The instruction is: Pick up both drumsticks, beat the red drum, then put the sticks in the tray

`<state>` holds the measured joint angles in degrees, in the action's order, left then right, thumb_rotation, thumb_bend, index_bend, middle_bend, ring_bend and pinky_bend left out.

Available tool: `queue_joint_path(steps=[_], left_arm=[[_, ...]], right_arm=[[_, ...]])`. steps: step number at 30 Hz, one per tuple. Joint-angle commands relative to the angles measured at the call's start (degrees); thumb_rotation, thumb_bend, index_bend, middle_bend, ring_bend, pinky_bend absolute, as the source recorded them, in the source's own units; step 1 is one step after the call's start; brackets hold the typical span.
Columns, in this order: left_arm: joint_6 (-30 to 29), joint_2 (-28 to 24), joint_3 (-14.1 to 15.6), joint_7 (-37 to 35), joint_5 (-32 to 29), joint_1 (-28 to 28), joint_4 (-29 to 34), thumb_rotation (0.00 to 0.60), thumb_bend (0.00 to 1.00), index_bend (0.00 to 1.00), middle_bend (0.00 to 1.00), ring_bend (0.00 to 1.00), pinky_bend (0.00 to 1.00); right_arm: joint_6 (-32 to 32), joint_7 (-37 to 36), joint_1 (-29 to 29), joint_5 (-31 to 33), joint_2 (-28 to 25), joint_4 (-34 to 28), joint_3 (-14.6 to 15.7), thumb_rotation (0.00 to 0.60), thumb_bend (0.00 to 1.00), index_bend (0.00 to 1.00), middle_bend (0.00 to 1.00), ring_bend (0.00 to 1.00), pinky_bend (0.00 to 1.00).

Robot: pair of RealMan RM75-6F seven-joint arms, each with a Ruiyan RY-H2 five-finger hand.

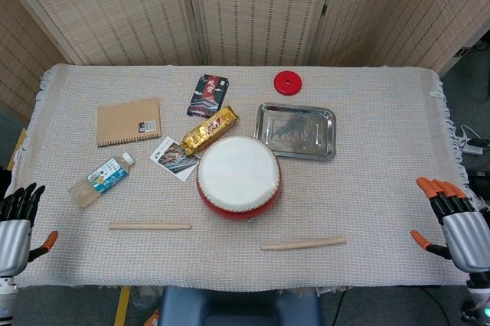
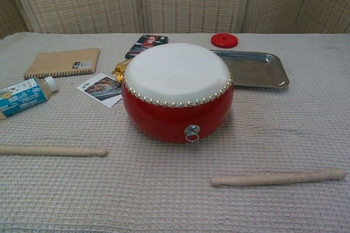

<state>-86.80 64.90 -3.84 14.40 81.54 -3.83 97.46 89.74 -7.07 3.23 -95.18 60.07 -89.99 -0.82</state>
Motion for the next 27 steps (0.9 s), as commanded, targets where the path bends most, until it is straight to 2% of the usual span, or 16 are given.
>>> queue_joint_path(steps=[1,10,12,13,17,19,23,27], left_arm=[[0.2,0.0,0.1,0.1,-0.1,0.0,0.0,0.6,0.28,0.0,0.0,0.0,0.09],[0.0,-0.9,0.9,-2.0,1.8,0.2,0.8,0.6,0.29,0.02,0.01,0.0,0.09],[0.4,-0.9,1.1,-3.2,3.0,-0.3,0.7,0.6,0.32,0.12,0.05,0.01,0.09],[0.9,-0.8,1.3,-3.8,3.6,-0.6,0.7,0.6,0.35,0.21,0.1,0.02,0.09],[3.3,0.9,1.7,-4.5,5.5,-2.6,0.2,0.6,0.41,0.33,0.22,0.1,0.12],[4.9,1.8,2.0,-3.9,5.8,-3.4,0.0,0.6,0.41,0.38,0.24,0.11,0.13],[7.0,3.1,2.4,-3.2,5.9,-4.5,-0.1,0.6,0.41,0.38,0.24,0.12,0.13],[13.2,8.1,3.4,-0.7,4.2,-7.1,-0.9,0.6,0.37,0.36,0.21,0.09,0.12]], right_arm=[[0.0,-0.1,0.0,0.0,0.0,0.0,0.0,0.6,0.12,0.0,0.1,0.0,0.15],[1.9,-1.0,-0.7,-0.8,-0.6,0.3,0.2,0.6,0.12,0.0,0.1,0.0,0.15],[2.3,-1.1,-0.8,-1.0,-0.8,0.4,0.2,0.6,0.12,0.0,0.1,0.0,0.15],[2.5,-1.1,-0.9,-1.2,-0.9,0.4,0.2,0.6,0.12,0.0,0.1,0.0,0.15],[3.1,-1.4,-0.7,-1.8,-1.2,0.5,0.0,0.6,0.12,0.0,0.1,0.0,0.15],[3.0,-1.6,-0.6,-1.8,-1.4,0.6,0.0,0.6,0.12,0.0,0.1,0.0,0.15],[2.7,-1.6,-0.3,-1.8,-1.5,0.5,0.0,0.6,0.12,0.0,0.1,0.0,0.15],[1.8,-1.9,0.3,-1.7,-1.5,0.6,-0.2,0.6,0.12,0.0,0.1,0.0,0.15]])
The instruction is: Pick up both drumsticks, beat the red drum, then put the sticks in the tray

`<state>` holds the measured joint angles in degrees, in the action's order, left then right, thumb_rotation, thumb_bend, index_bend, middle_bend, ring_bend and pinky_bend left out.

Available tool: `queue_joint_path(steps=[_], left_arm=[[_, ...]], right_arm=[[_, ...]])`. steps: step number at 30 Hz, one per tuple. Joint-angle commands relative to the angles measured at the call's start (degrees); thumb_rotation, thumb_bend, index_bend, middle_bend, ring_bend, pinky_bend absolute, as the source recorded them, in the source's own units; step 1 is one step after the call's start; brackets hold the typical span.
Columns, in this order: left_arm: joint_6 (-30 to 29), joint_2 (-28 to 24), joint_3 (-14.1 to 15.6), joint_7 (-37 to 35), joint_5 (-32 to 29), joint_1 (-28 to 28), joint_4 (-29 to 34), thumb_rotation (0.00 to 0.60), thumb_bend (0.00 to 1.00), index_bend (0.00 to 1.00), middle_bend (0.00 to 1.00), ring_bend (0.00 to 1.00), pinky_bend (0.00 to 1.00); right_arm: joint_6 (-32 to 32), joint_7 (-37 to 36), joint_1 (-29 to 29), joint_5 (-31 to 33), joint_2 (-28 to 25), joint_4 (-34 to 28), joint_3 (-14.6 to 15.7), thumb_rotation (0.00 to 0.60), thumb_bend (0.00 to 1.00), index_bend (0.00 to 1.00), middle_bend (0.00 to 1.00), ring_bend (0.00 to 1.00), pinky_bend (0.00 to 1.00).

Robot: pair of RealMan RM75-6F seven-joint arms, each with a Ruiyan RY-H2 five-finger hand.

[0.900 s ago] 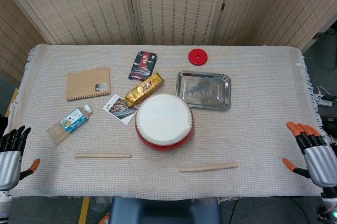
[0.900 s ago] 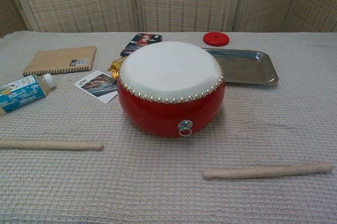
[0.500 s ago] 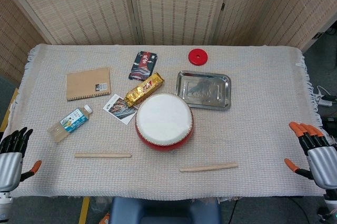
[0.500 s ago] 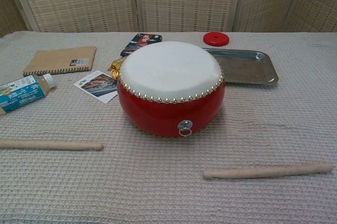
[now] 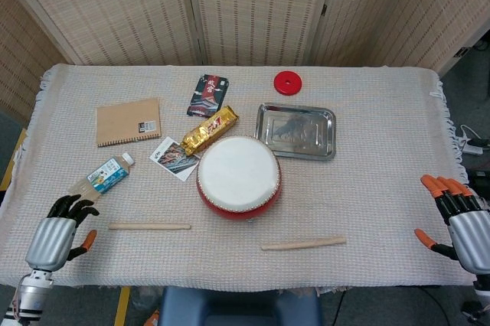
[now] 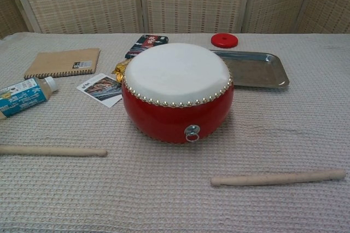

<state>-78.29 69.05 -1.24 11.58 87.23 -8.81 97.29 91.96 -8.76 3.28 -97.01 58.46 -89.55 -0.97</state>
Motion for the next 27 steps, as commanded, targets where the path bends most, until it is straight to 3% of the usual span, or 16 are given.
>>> queue_joint_path(steps=[1,6,10,16,27], left_arm=[[5.6,5.4,0.7,2.9,-2.5,-2.5,-1.2,0.6,0.36,0.36,0.2,0.08,0.11],[9.0,10.3,0.0,5.9,-6.4,-4.1,-3.5,0.6,0.33,0.34,0.14,0.0,0.07],[9.5,14.0,-1.0,7.5,-8.6,-4.9,-4.8,0.6,0.32,0.31,0.12,0.0,0.06],[10.1,18.1,-2.4,11.4,-11.1,-6.6,-6.0,0.6,0.32,0.39,0.12,0.0,0.06],[12.0,23.0,-4.0,14.8,-16.6,-9.2,-7.8,0.6,0.34,0.41,0.13,0.0,0.05]], right_arm=[[-0.7,-0.3,0.4,0.3,0.3,0.3,-0.1,0.6,0.12,0.0,0.1,0.0,0.15],[-1.3,-0.7,0.7,0.8,0.7,0.8,-0.1,0.6,0.12,0.0,0.1,0.0,0.15],[-1.4,-0.6,0.7,0.9,0.8,0.9,-0.1,0.6,0.12,0.0,0.1,0.0,0.15],[-1.7,-0.7,0.8,1.4,0.9,1.0,-0.2,0.6,0.12,0.0,0.1,0.0,0.15],[-1.7,-1.2,0.6,2.1,0.9,1.3,-0.2,0.6,0.12,0.0,0.1,0.0,0.15]])
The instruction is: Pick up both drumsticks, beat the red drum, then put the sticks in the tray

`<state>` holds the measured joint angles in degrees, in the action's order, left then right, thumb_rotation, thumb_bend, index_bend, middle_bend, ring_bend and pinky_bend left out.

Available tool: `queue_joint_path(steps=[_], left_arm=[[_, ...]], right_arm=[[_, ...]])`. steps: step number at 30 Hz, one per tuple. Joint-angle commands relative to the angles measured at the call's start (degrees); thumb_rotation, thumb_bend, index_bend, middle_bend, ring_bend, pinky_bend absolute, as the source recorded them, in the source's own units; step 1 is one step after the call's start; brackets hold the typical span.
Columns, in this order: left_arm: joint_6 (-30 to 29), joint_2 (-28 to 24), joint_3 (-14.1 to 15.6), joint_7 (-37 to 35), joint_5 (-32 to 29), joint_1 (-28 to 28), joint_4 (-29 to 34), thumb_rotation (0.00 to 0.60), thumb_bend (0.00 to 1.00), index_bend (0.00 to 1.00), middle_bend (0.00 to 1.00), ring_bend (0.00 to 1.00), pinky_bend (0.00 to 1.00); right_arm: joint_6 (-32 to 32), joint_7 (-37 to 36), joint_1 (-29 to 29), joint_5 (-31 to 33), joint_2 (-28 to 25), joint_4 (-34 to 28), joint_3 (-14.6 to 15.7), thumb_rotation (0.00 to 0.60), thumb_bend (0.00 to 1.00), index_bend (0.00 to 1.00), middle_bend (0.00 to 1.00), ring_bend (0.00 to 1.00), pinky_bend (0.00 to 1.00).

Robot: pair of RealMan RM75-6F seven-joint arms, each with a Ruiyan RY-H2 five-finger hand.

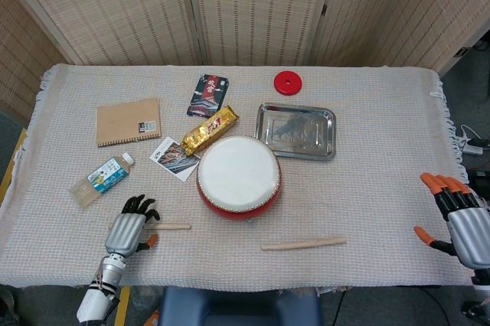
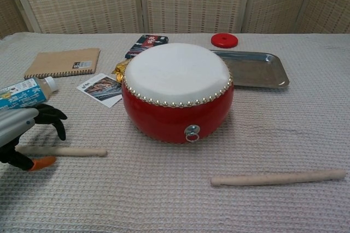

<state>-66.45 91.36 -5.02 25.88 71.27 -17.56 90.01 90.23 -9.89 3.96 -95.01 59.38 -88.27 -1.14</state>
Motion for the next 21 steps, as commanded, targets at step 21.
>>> queue_joint_path(steps=[21], left_arm=[[-0.5,3.7,-0.2,-5.1,-1.7,-1.7,-3.5,0.6,0.47,0.61,0.27,0.08,0.08]], right_arm=[[0.9,-1.5,-0.8,0.6,0.0,0.7,0.1,0.6,0.12,0.0,0.1,0.0,0.15]])
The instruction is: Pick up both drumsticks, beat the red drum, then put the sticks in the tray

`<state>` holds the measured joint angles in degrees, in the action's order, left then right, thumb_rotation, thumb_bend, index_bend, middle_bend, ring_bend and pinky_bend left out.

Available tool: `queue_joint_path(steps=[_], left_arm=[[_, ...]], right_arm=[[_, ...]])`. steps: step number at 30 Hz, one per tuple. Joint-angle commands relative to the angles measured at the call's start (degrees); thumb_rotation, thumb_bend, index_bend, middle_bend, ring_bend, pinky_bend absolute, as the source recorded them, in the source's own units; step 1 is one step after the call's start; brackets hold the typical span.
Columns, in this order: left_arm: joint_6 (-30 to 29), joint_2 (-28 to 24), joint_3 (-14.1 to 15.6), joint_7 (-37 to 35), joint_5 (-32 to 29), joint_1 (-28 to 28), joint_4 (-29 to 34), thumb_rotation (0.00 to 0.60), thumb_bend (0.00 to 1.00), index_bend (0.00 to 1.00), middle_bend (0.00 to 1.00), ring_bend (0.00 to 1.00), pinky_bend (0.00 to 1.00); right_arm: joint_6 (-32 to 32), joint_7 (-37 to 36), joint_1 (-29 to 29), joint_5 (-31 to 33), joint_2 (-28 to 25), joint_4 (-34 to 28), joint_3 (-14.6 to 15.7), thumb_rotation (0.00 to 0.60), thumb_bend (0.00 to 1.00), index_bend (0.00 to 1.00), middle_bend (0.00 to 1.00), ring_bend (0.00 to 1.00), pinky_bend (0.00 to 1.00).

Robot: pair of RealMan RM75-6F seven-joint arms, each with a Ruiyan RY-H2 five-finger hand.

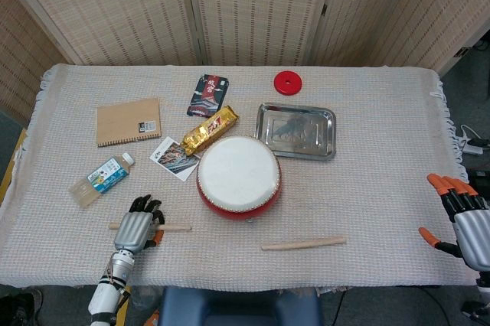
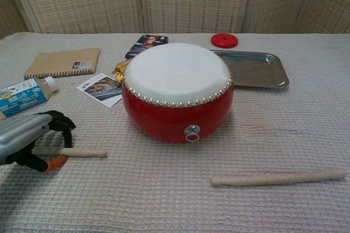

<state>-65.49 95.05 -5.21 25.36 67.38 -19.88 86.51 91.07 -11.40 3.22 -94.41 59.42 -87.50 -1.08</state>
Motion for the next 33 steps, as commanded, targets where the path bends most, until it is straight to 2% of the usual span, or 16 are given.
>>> queue_joint_path(steps=[1,6,10,12,15,17,19,22,26,33], left_arm=[[-2.0,-0.5,0.0,-8.0,3.4,1.1,0.5,0.6,0.47,0.61,0.29,0.11,0.1],[-5.1,-4.7,-1.0,-27.2,9.7,3.0,3.1,0.6,0.47,0.62,0.36,0.19,0.2],[-7.8,-6.9,-2.1,-44.0,13.8,4.0,2.1,0.6,0.47,0.61,0.39,0.22,0.25],[-7.3,-8.1,-2.2,-52.8,15.0,3.8,1.2,0.6,0.47,0.61,0.4,0.24,0.27],[-6.4,-9.1,-3.5,-66.3,14.2,3.9,0.4,0.6,0.47,0.61,0.43,0.29,0.29],[-5.1,-9.5,-4.5,-75.0,12.8,4.0,0.0,0.6,0.47,0.6,0.45,0.32,0.34],[-3.0,-9.8,-5.1,-83.4,11.4,3.9,-0.1,0.6,0.48,0.59,0.47,0.35,0.41],[0.8,-10.5,-5.5,-94.0,10.2,3.5,-0.9,0.6,0.49,0.58,0.47,0.38,0.43],[4.4,-10.4,-5.8,-103.5,9.4,3.0,-3.0,0.6,0.49,0.56,0.48,0.4,0.46],[7.1,-9.6,-5.8,-112.7,10.3,2.3,-5.9,0.6,0.5,0.45,0.48,0.41,0.46]], right_arm=[[0.2,0.0,-0.1,-0.1,-0.1,-0.1,0.0,0.6,0.12,0.0,0.1,0.0,0.15],[0.8,0.3,-0.4,-0.3,-0.5,-0.8,0.0,0.6,0.12,0.0,0.1,0.0,0.15],[0.9,0.6,-0.4,-0.6,-0.6,-1.4,0.0,0.6,0.12,0.0,0.1,0.0,0.15],[0.8,0.9,-0.3,-0.7,-0.5,-1.5,0.1,0.6,0.12,0.0,0.1,0.0,0.15],[0.5,1.3,-0.2,-0.7,-0.5,-1.9,0.1,0.6,0.12,0.0,0.1,0.0,0.15],[0.5,1.6,-0.2,-0.8,-0.6,-2.2,0.1,0.6,0.12,0.0,0.1,0.0,0.15],[0.5,1.8,-0.2,-0.8,-0.6,-2.4,0.1,0.6,0.12,0.0,0.1,0.0,0.15],[0.3,2.0,-0.2,-0.6,-0.7,-2.6,0.1,0.6,0.12,0.0,0.1,0.0,0.15],[0.1,2.2,-0.3,-0.5,-0.8,-2.8,0.1,0.6,0.12,0.0,0.1,0.0,0.15],[0.2,2.7,-0.4,-0.3,-0.9,-3.2,0.1,0.6,0.12,0.0,0.1,0.0,0.15]])
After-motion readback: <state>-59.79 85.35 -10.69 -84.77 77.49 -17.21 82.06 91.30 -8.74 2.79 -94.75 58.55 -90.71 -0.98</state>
